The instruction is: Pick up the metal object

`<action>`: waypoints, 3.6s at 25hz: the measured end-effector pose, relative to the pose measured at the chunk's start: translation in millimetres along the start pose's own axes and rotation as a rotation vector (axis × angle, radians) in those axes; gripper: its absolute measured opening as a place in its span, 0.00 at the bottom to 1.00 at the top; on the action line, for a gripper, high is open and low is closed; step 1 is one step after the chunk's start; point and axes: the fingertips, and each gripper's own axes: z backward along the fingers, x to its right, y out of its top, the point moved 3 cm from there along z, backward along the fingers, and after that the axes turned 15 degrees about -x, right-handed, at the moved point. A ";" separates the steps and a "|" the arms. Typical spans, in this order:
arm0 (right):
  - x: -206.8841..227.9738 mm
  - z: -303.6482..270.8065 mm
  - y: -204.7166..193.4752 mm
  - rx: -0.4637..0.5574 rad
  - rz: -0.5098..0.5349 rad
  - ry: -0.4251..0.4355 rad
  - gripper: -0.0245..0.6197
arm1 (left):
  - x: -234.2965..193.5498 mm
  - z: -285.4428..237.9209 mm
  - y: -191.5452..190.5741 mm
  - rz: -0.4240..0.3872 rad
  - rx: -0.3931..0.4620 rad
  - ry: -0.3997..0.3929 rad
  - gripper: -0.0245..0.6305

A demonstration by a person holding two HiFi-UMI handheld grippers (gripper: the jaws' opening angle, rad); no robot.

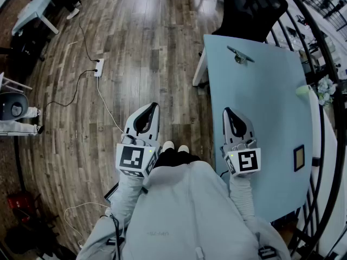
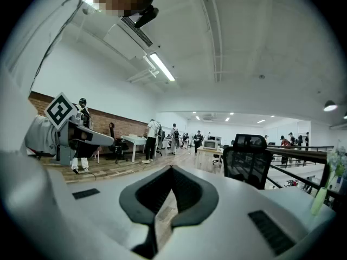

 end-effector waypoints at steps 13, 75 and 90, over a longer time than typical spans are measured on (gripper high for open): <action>-33.3 -26.6 11.5 0.009 -0.018 -0.017 0.08 | -46.2 12.6 -8.8 -0.016 0.000 -0.016 0.08; 354.4 -240.2 42.9 -0.082 -0.497 -0.924 0.08 | 39.8 -590.4 302.1 -0.513 -0.110 -0.919 0.08; 310.1 -192.9 16.8 -0.192 -0.690 -1.292 0.08 | 127.3 -599.8 265.0 -0.688 -0.245 -1.309 0.08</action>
